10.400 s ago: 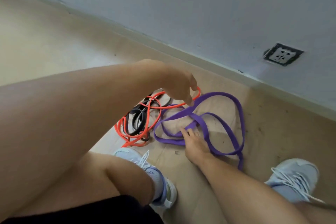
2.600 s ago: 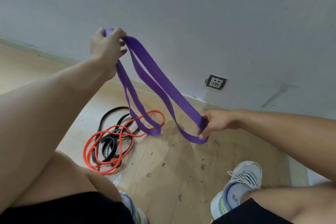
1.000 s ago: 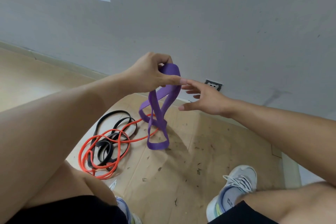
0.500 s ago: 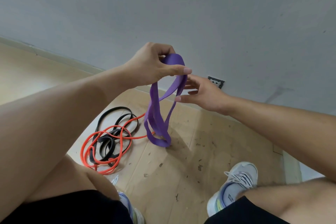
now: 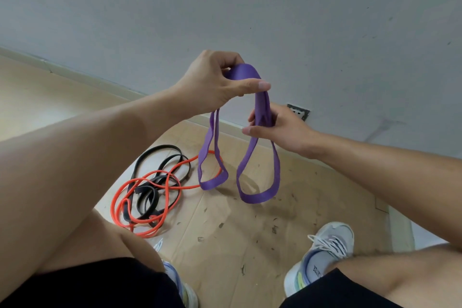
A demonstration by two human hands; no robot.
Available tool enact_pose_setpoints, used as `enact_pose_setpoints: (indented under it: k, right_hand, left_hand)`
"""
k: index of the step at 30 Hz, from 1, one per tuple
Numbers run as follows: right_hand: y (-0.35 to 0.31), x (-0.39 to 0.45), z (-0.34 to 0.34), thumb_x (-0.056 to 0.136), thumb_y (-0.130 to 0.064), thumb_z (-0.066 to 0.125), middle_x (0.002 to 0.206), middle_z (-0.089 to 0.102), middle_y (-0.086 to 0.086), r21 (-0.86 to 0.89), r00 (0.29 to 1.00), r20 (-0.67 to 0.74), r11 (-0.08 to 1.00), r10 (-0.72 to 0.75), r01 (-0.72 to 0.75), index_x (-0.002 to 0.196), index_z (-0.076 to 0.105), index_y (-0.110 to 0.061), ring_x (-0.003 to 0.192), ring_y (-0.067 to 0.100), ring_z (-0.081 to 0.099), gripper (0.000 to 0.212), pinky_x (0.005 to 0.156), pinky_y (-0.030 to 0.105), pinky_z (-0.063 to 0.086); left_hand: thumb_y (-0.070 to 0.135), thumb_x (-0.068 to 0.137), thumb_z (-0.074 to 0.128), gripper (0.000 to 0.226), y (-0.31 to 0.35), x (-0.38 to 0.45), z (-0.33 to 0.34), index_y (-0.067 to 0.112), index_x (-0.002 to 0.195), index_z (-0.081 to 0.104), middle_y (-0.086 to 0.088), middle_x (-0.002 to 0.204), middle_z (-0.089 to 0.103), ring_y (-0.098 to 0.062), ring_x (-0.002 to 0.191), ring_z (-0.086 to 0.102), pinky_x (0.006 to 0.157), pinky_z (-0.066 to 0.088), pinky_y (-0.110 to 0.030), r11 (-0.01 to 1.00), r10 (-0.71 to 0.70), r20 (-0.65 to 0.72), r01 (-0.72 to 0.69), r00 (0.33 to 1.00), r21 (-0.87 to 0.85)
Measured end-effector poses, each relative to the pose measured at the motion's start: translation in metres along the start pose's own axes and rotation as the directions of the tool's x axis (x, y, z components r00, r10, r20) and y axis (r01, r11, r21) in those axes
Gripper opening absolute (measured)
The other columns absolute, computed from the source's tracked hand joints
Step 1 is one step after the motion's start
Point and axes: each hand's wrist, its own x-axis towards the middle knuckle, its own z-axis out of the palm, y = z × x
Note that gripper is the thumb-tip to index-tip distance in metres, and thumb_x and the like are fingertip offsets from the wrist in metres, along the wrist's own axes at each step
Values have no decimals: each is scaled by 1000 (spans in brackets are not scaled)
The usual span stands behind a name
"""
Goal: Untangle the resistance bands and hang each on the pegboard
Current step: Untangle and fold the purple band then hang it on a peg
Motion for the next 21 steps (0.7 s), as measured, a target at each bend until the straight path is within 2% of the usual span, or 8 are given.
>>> enact_pose_setpoints:
  k: [3,5,7,10,12,15,18,21]
  right_hand:
    - [-4,-5,2,83,-34,85,93,74,3,37,998,63,999,8,-11,102,68,-22,87,17,72,28,81,31,56]
    - [-5,-7,5,83,-33,86,91,73,4,43,996,84,999,9,-12,106,69,-20,86,19,73,32,82,33,59]
    - [-4,-6,8,82,-33,87,89,72,6,27,997,77,1000,7,-9,109,69,-19,86,23,73,35,84,39,61]
    - [-2,-6,10,82,-35,87,87,70,13,16,997,82,1000,10,-11,107,69,-21,86,29,71,34,84,42,60]
    - [0,-5,10,82,-36,87,88,67,18,7,997,78,1000,4,-5,106,69,-23,80,29,69,33,81,42,59]
    - [2,-5,11,81,-36,88,89,65,22,6,997,77,1000,-2,1,108,69,-22,74,26,66,36,80,45,59]
    - [-1,-5,15,80,-36,89,84,62,18,17,995,95,1000,4,-6,110,68,-23,74,30,63,39,80,45,59]
    - [-2,-5,18,78,-37,90,75,54,6,11,995,100,1000,-2,1,108,70,-24,66,16,54,39,70,38,53]
  left_hand:
    - [52,74,84,52,2,0,3,4,90,70,-23,87,70,-22,66,60,63,51,-32,1000,9,-29,-10,1000,-19]
    - [51,74,85,54,6,-1,5,2,91,69,-23,87,70,-31,73,67,71,58,-41,999,16,-33,-17,999,-29]
    - [52,72,84,55,10,-2,7,3,91,69,-22,86,71,-31,76,69,73,60,-44,999,21,-21,-22,1000,-36]
    - [52,72,84,52,14,-3,8,6,89,70,-18,77,68,-29,63,61,62,54,-38,999,29,1,-29,1000,-17]
    - [51,73,84,50,15,-4,8,5,89,70,-17,73,64,-16,58,51,56,44,-27,1000,30,2,-30,1000,-8]
    - [54,73,83,51,13,-4,8,7,91,71,-21,85,70,-14,62,54,58,45,-24,1000,19,5,-19,1000,6]
    - [54,73,84,50,12,-3,9,8,89,70,-21,86,71,-15,63,56,60,49,-28,1000,2,1,-2,1000,-15]
    - [54,72,84,51,13,-2,10,7,88,70,-21,86,71,-14,64,56,58,45,-22,1000,6,-21,-6,1000,-3]
